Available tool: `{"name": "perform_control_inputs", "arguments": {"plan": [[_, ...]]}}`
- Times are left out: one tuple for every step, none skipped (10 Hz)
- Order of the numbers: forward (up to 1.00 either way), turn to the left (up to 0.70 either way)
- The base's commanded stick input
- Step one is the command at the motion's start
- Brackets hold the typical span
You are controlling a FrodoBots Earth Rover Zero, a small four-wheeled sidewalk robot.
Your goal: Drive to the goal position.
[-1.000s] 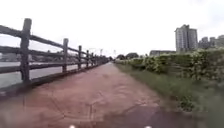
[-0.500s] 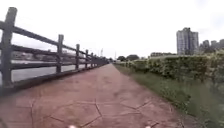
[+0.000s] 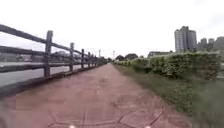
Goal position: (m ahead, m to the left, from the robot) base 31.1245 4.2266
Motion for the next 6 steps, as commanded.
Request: {"name": "perform_control_inputs", "arguments": {"plan": [[1.0, 0.02], [1.0, 0.02], [1.0, 0.02], [1.0, 0.02], [1.0, 0.02], [1.0, 0.02]]}}
